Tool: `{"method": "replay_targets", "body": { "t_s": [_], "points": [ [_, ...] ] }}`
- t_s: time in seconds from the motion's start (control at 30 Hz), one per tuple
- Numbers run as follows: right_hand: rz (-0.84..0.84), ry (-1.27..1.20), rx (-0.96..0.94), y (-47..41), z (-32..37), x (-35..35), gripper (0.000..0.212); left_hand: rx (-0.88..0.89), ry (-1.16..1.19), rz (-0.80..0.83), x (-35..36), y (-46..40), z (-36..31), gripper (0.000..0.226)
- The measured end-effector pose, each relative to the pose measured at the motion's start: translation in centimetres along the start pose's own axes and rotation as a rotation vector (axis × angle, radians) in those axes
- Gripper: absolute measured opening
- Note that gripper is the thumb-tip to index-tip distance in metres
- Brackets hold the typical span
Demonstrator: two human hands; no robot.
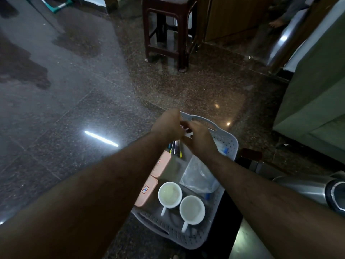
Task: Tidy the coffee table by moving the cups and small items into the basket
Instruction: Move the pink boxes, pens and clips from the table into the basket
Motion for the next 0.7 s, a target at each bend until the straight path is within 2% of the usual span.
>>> {"method": "replay_targets", "body": {
  "t_s": [0.1,0.17,0.3,0.5,0.7],
  "points": [
    [-0.085,0.034,0.007,0.0,-1.2,-0.5,0.011,-0.007,0.118,0.062,1.0,-1.0,-0.7,0.020],
    [-0.131,0.065,0.066,0.2,-2.2,-0.6,0.009,-0.017,0.169,0.096,1.6,-1.4,-0.8,0.014],
    [-0.137,0.132,0.154,0.6,-3.1,-0.3,0.014,0.068,0.087,0.162,2.9,-1.8,-0.4,0.031],
    [-0.187,0.092,0.223,0.2,-3.5,0.2,0.008,0.185,-0.035,0.051,3.0,-2.4,0.1,0.024],
    [-0.199,0.037,0.251,-0.2,-4.0,0.5,0.009,0.138,0.118,-0.061,3.4,-2.6,0.5,0.019]
  ]
}}
Point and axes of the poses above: each hand's wrist, its own y-axis away from the middle knuckle, its own x-axis out of the palm, z = x × y, the point moved 4 cm from there along -y, towards the middle knuckle, and after that the axes turned 12 degrees about -y, right-handed, at the moved point
